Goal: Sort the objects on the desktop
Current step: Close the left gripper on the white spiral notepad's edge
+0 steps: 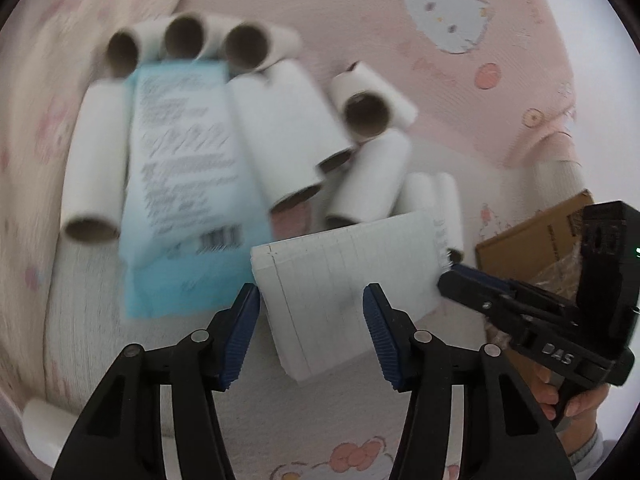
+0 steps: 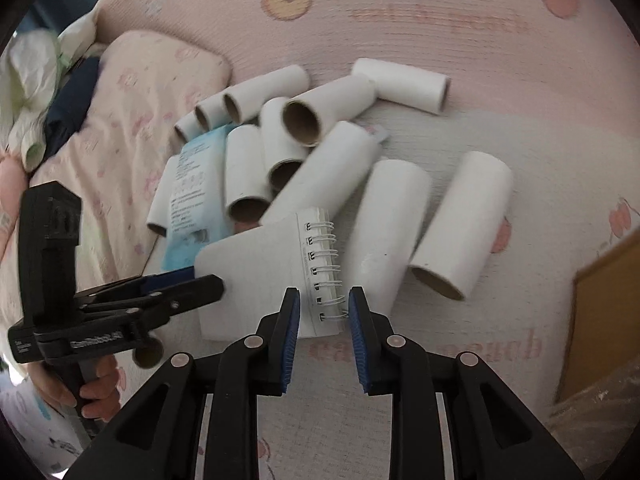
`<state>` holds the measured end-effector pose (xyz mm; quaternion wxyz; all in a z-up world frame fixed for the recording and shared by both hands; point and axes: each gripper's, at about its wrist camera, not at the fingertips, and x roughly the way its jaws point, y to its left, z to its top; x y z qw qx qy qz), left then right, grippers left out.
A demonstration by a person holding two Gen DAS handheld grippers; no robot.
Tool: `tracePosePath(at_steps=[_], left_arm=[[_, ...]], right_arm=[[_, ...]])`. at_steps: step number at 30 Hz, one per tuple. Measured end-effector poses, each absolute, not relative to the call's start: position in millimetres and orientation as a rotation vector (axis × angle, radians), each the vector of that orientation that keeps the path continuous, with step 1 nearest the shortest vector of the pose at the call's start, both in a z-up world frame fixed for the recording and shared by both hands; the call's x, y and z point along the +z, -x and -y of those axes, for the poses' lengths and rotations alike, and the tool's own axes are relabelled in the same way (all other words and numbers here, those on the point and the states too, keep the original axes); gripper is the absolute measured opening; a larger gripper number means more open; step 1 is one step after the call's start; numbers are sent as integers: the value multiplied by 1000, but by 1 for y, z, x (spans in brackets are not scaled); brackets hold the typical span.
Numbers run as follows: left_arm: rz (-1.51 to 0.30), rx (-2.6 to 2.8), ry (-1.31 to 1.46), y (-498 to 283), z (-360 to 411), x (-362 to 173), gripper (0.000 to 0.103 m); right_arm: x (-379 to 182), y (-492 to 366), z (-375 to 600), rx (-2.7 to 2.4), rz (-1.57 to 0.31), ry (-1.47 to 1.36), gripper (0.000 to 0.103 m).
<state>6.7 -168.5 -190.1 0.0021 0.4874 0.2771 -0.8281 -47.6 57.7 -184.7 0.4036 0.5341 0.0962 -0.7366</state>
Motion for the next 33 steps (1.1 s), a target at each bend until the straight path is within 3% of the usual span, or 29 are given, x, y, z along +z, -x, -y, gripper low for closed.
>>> tracePosePath(at_steps=[10,20,24,27,31,33], left_arm=[[-817,-2736,-1479,16,159,-168,58],[-519,-2849,-1583,26,107,-188,57],[-416,-2879,-1562,25,101,-192,57],[-436,-2891,-1556,23,104,-194,57],[-515,-2871,-1612,19,109,-205,59],[-587,-2853,-1619,14,114,-211,59]], right_arm=[[-180,37,-91,-1859,-103,-1400,23],[-201,33,-122,-1951,-156,-1435,23],[-212,40,-129,-1956,-67,-1444,24],[-214,39,-126,-1949,-83,-1416,27],[-215,35,-120,-1971,-166,-1360,40],[-217,33,-119,-1973,-188,-1348,40]])
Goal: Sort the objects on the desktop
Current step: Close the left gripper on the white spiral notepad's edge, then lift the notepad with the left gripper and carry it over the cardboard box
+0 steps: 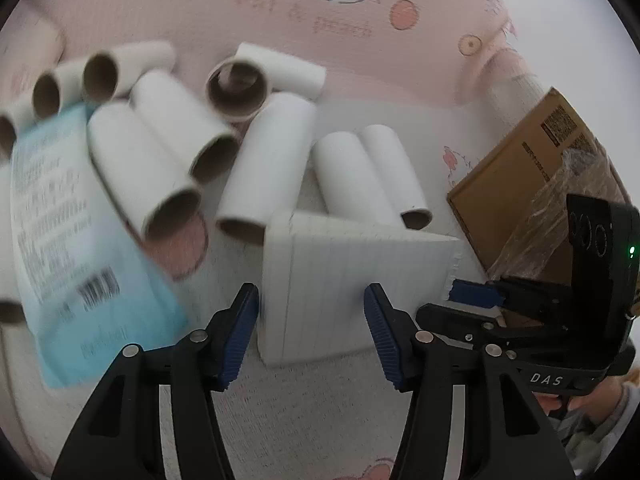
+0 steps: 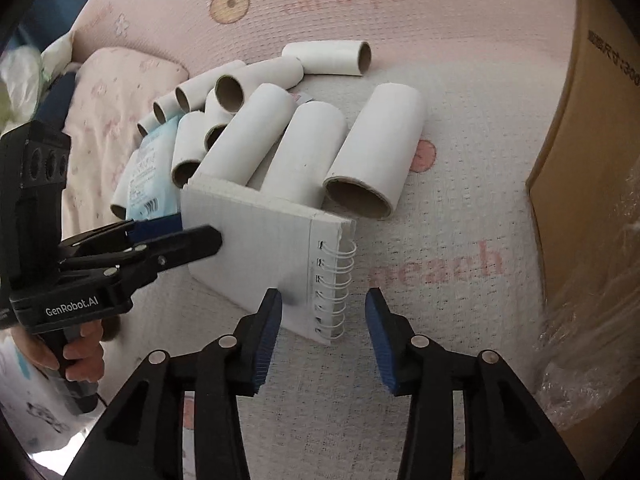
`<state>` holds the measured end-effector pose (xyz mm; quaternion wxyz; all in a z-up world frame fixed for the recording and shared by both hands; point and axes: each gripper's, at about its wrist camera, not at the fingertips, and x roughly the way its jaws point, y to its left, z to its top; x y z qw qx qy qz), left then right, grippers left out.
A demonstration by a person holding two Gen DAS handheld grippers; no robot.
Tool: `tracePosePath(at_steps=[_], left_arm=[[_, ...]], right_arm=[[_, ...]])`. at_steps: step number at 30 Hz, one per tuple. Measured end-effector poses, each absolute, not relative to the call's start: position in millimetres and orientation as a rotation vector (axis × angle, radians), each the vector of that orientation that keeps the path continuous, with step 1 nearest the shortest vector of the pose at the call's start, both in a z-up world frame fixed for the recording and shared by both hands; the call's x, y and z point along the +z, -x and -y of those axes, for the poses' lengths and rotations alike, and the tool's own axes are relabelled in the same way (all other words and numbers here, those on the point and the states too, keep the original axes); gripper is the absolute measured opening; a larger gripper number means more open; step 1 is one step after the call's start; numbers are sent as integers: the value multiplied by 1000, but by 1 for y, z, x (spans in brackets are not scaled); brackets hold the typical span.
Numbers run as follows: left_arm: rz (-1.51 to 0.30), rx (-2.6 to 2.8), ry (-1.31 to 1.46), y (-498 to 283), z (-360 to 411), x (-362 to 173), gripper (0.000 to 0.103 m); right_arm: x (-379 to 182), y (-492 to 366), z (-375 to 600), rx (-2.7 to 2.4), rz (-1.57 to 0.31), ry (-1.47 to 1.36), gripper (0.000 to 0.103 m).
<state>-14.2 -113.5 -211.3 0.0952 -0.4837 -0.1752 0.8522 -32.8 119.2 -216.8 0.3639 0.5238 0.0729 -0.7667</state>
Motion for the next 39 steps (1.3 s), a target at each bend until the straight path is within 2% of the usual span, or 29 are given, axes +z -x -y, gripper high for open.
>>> tracePosePath(at_steps=[5,16,19,26,34,39], left_arm=[[610,2513,1410,10,121,-221,59],[637,2472,1360,14,124,-227,60],[596,2486,1377,13,121,-223,58],[566,2531,1342,6,122,-194,53],[464,2636,1228,-11,117,-144,52],[462,2675,1132,-11,113,-112,52]], right_arm=[[-220,32,-119,-1967,-175,-1352,40],[-223,37,-118,-1952,-123,-1357,40],[-223,34,-115,-1959,-133,-1346,41],[-205,28,-115,-1969,-135,-1324,41],[-160,20,-112,-1993,-143,-1236,41],[-128,15,-121,-2031,-121,-1151,41]])
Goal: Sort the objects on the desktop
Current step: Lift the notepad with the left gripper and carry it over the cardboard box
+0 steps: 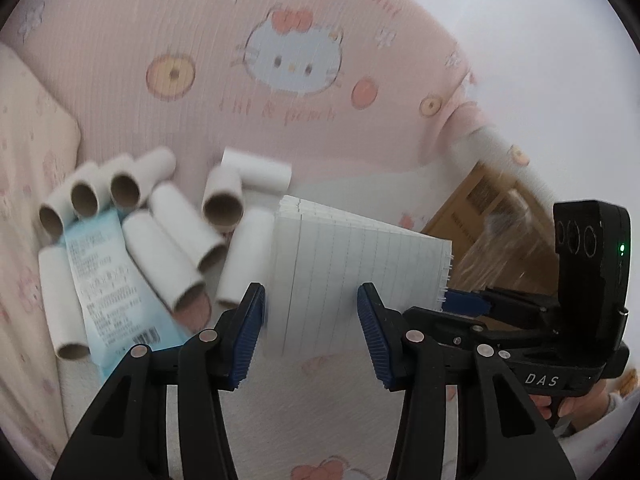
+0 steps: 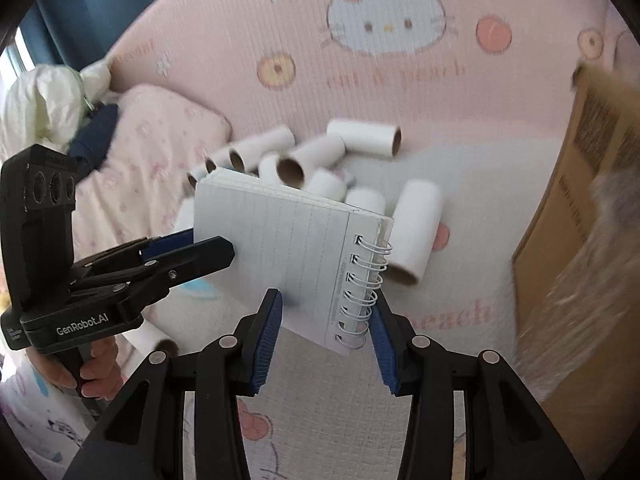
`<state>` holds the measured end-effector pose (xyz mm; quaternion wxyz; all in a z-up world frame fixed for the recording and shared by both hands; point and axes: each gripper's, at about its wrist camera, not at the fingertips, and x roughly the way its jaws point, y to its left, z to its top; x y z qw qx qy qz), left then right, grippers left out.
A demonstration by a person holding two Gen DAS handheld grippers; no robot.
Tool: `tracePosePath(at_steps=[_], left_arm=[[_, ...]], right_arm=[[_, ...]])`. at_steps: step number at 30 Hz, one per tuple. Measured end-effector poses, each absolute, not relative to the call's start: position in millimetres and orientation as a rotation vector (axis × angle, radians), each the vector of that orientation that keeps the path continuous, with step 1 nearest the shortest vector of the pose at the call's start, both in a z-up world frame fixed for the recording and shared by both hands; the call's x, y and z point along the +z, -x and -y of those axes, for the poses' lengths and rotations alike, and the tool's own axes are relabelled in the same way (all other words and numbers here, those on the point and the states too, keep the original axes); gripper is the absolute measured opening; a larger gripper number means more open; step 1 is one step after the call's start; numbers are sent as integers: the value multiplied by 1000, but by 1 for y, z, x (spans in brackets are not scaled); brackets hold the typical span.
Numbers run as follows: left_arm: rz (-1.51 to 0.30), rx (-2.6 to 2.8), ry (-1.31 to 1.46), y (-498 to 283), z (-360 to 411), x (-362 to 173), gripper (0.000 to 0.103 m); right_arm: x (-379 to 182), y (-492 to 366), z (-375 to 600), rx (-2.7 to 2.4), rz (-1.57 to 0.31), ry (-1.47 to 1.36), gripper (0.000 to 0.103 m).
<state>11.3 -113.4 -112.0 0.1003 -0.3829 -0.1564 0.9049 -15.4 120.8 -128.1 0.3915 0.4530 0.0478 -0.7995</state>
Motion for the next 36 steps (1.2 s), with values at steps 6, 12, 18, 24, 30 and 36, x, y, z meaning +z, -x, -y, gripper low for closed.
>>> tracePosePath(at_steps=[6,12,18,24,30,36], left_arm=[[420,2690,1052,-11,99,-81,52],[395,2613,1067,-11,76,-70,52],[333,2613,998,-13,50,-44,52],[230,2620,941,-6,20,-15,52],[178,2595,911,-3,-6,-1,52],[193,2519,924,16,-28,5,52]], right_arm=[[-98,12,-136,-2072,-77,-1063,41],[-76,5,-155,-2138,-123,-1028,41],[-53,1,-182,-2191,-113,-983,41],[-33,5,-210,-2242,-26,-925,41],[-17,7,-235,-2291,7,-901,41],[-9,10,-258,-2366,29,-915,41]])
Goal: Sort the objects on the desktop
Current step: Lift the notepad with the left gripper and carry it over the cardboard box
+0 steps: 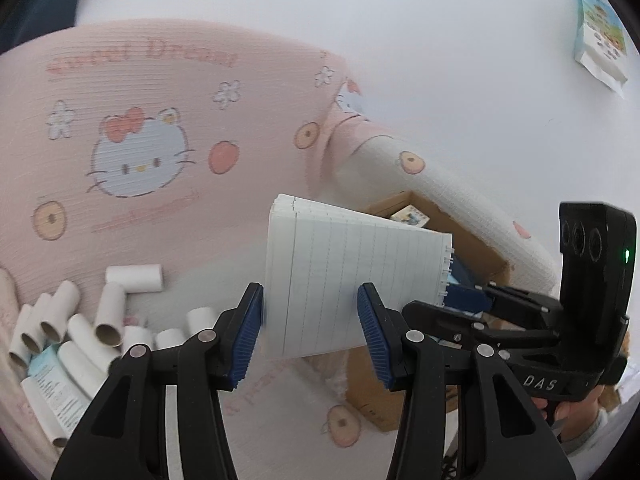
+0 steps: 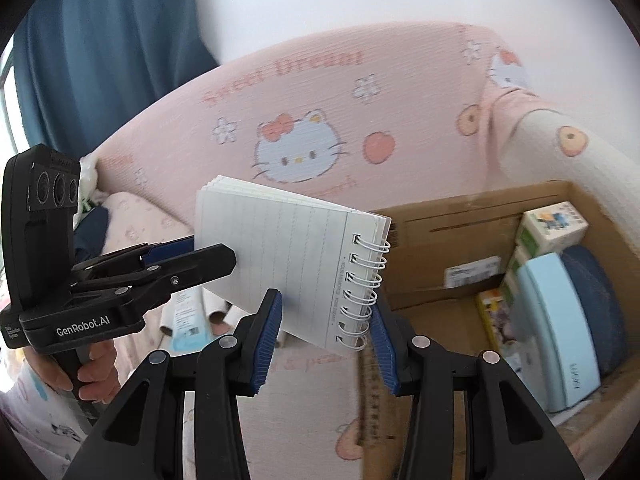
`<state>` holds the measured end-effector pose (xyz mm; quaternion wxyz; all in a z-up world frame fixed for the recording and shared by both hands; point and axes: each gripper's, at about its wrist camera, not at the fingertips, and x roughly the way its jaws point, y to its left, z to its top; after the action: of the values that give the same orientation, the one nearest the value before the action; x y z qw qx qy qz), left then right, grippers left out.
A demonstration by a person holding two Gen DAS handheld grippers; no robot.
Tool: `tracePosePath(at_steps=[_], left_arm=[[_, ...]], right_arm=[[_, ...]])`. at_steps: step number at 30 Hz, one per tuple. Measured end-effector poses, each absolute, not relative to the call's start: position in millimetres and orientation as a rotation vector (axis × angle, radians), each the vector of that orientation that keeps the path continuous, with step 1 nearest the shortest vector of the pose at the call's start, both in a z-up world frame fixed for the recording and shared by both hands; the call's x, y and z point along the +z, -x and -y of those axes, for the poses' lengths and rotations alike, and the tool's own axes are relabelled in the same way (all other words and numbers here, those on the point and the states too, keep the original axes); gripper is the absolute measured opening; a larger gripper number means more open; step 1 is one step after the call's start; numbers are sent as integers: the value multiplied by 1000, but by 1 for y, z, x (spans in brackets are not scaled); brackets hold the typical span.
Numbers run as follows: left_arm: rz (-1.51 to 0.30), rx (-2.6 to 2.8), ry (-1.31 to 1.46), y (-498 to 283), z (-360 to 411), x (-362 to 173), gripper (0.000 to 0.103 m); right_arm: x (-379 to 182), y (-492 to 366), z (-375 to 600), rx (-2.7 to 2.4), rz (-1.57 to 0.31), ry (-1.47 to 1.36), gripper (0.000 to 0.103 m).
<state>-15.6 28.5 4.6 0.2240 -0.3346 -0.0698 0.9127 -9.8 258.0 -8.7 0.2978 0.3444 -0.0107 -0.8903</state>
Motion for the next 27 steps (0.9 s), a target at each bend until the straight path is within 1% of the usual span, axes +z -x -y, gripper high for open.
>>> tracePosePath(at_steps=[5,11,16,19,24,27], left_arm=[[245,2428,903,38,-52,14,52],[202,2354,886,64,-94,23,52],[192,2291,928,77,-119,19,52],[197,2243,972,89,-136,12,52],[260,2128,1069,118,-163,-2,52],[205,2107,1056,123,-181,-3,52]], right_arm=[[-3,15,-278,-2437,68,-925,41],[4,25,-309,-2549,132,-956,41],[4,28,-333,-2610,162,-997,41],[-2,33,-349,-2622,235,-1041,41],[-10,41,-371,-2675,283,-1107,41],[-10,45,-381,-2712,294,-1124,41]])
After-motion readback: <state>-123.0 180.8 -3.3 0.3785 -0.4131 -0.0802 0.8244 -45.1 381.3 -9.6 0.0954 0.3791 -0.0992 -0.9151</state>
